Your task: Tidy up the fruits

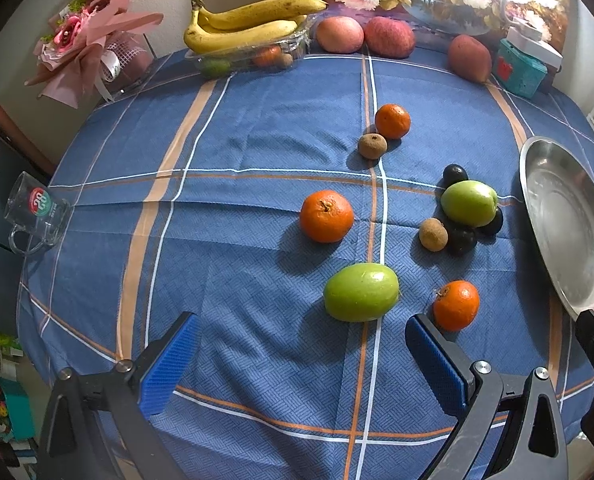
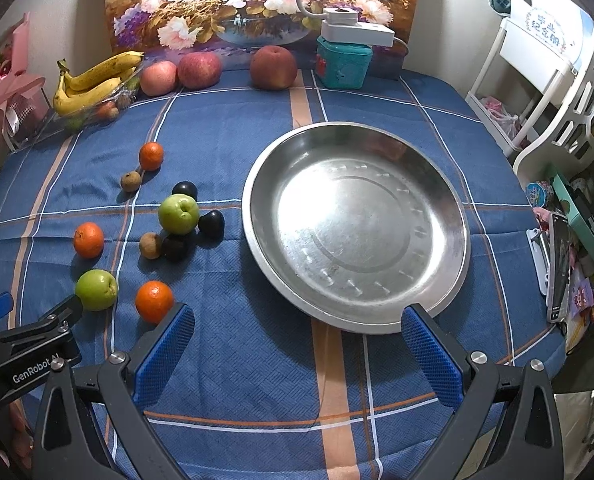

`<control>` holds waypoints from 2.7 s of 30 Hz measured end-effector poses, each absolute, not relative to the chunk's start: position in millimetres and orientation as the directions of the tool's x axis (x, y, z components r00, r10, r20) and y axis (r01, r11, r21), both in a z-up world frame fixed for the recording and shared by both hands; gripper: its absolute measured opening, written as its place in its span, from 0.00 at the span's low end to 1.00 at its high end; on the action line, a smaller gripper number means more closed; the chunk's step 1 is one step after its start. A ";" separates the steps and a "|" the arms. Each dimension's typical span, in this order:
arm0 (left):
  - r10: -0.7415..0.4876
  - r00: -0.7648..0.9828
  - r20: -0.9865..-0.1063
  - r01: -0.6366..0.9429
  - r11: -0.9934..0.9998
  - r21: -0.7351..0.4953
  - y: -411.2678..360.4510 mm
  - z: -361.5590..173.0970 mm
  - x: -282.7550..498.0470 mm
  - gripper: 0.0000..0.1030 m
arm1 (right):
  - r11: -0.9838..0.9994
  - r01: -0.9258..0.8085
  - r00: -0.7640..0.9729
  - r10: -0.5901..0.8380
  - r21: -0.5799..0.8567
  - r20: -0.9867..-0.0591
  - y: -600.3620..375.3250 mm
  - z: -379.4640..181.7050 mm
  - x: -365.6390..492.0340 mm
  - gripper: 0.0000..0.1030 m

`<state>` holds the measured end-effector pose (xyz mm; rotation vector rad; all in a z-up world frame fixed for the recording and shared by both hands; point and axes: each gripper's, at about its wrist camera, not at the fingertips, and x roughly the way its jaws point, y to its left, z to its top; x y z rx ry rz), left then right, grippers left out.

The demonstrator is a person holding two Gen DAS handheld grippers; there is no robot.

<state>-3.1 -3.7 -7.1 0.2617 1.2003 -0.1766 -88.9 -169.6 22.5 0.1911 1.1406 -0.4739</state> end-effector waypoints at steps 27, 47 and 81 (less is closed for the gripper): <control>-0.143 0.293 -0.945 0.250 0.966 -0.069 -9.7 -19.5 54.8 1.00 | 0.928 0.371 0.268 -0.094 0.013 -0.959 -148.7 -22.2 -35.0 1.00; -0.252 0.094 -0.963 0.157 0.959 -0.236 -2.7 -47.2 60.5 0.86 | 0.942 0.325 0.217 0.014 0.086 -0.976 -124.3 -52.7 3.8 0.71; -0.295 0.056 -0.954 0.123 0.950 -0.287 8.3 -57.7 33.5 0.53 | 0.938 0.299 0.208 0.116 0.176 -0.971 -101.9 -54.8 -16.7 0.35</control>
